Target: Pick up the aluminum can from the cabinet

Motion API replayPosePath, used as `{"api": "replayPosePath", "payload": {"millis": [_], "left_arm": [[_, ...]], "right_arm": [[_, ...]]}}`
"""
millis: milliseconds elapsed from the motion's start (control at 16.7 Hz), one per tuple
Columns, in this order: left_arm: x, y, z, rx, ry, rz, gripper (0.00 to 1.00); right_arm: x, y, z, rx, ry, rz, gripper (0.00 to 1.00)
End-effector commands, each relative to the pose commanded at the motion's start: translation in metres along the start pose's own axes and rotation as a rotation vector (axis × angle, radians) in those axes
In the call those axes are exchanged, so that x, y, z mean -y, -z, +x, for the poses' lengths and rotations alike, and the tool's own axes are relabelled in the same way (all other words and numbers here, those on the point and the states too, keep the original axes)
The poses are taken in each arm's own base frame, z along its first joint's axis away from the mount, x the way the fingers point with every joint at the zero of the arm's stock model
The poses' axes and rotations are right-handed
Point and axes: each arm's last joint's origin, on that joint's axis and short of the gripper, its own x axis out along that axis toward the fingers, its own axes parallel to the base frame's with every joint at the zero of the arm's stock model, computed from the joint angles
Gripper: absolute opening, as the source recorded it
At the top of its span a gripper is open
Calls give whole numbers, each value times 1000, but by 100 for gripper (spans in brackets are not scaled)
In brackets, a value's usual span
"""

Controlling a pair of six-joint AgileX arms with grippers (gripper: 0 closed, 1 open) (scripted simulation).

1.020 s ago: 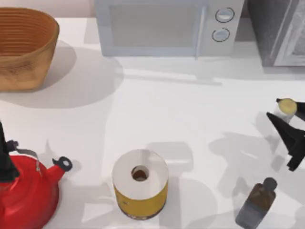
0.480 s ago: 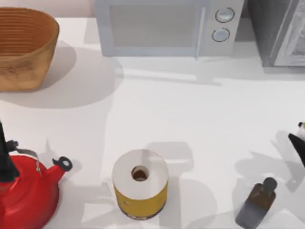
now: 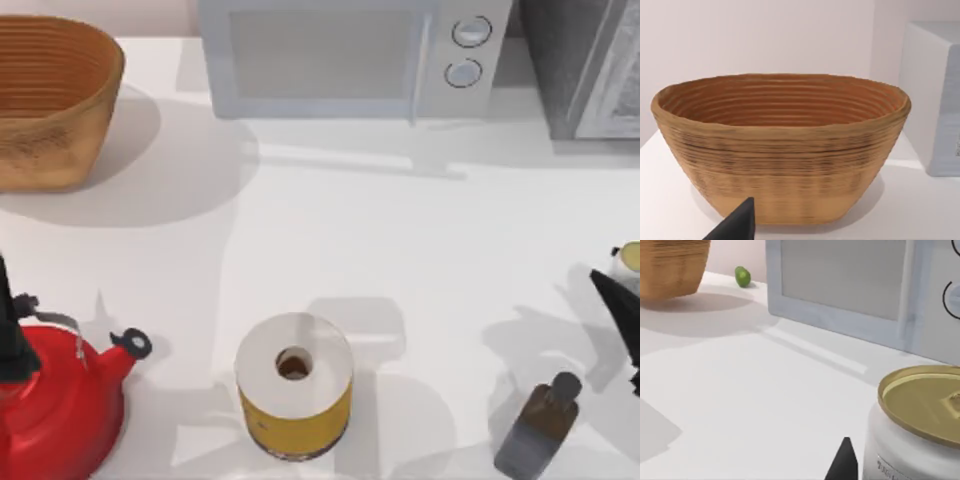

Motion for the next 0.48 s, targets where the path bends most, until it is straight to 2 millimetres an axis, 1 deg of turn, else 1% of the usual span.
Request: {"api": "replayPosePath", "payload": {"millis": [120,300,480], "left_arm": [[0,0,0,0,0,0,100],[0,0,0,0,0,0,100],[0,0,0,0,0,0,100]], "right_arm": [[0,1,7,3,-1,-6,0],[0,1,7,3,-1,-7,0],[0,1,7,3,-1,-7,23]]}}
